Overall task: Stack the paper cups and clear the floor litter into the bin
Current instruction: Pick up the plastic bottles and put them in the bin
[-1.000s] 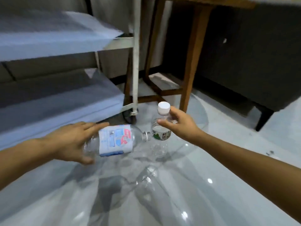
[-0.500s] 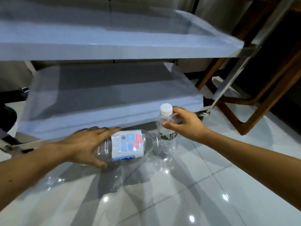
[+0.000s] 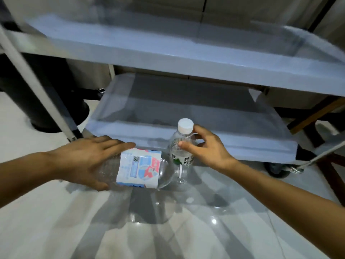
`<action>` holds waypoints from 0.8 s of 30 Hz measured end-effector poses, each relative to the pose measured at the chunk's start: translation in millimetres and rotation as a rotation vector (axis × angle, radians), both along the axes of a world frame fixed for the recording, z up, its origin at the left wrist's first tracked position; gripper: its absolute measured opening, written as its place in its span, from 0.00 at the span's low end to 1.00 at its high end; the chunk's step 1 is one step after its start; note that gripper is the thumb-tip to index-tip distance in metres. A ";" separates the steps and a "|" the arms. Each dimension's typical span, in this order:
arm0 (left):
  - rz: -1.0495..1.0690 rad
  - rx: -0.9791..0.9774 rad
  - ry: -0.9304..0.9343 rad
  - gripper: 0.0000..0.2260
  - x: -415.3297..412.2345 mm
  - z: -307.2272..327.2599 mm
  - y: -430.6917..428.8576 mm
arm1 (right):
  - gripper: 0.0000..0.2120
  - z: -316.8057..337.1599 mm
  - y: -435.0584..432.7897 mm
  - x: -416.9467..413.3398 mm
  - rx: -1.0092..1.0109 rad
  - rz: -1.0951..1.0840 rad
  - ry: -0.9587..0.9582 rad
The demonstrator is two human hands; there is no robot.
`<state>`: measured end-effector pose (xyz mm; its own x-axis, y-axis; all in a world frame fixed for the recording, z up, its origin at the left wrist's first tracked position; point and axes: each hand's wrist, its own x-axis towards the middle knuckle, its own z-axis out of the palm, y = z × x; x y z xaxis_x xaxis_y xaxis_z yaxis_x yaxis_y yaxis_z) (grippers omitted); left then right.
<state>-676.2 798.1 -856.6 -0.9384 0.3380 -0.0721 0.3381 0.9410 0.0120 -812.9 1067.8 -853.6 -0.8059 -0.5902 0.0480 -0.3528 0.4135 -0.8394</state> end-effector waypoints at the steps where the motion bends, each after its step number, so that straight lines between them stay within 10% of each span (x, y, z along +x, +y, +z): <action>1: 0.003 0.013 -0.003 0.49 8.1 5.7 -6.4 | 0.13 2.0 -9.2 3.6 -0.005 0.045 0.000; 14: 0.107 -0.137 0.083 0.45 132.9 27.9 -155.8 | 0.14 20.5 -141.2 94.2 -0.067 0.125 0.045; 24: 0.442 0.187 0.115 0.50 199.7 3.6 -302.3 | 0.12 19.3 -273.4 166.6 -0.028 -0.016 0.061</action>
